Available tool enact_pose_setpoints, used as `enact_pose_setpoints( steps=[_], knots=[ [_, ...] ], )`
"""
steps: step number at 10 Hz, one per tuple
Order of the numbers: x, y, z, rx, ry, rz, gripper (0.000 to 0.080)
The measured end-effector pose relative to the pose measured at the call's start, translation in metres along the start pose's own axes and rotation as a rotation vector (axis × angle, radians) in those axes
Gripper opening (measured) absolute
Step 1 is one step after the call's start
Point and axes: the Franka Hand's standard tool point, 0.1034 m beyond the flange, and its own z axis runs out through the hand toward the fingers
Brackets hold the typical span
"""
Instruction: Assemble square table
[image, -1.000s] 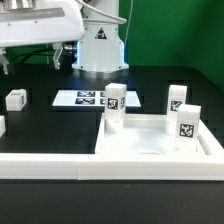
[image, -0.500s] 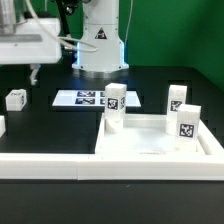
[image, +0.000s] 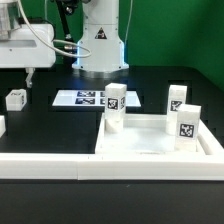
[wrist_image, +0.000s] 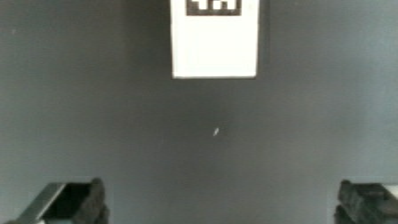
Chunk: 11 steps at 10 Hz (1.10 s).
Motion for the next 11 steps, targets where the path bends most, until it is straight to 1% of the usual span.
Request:
enact_pose_setpoints(
  steps=[1, 2, 3, 4, 5, 6, 7, 8, 9, 10, 11],
  knots=[
    [0.000, 0.012, 0.009, -0.013, -0.120, -0.007, 0.0649],
    [0.004, 0.018, 0.011, -0.028, -0.239, -0.041, 0.0649],
    [0.007, 0.018, 0.009, -0.012, -0.324, -0.042, 0.0649],
    [0.007, 0.016, 0.008, -0.014, -0.397, -0.028, 0.0649],
    [0.006, 0.006, 0.009, -0.009, -0.452, 0.005, 0.0649],
    [0.003, 0.002, 0.009, 0.000, -0.540, 0.017, 0.0649],
    [0.005, 0.004, 0.012, 0.004, -0.604, 0.020, 0.0649],
    [0.003, 0.002, 0.014, 0.014, -0.666, 0.025, 0.0649],
    [0.006, 0.003, 0.016, 0.011, -0.660, 0.023, 0.0649],
    [0.003, 0.004, 0.017, 0.011, -0.667, 0.033, 0.0649],
    [-0.022, 0.008, 0.026, -0.010, -0.791, 0.134, 0.0649]
  ],
)
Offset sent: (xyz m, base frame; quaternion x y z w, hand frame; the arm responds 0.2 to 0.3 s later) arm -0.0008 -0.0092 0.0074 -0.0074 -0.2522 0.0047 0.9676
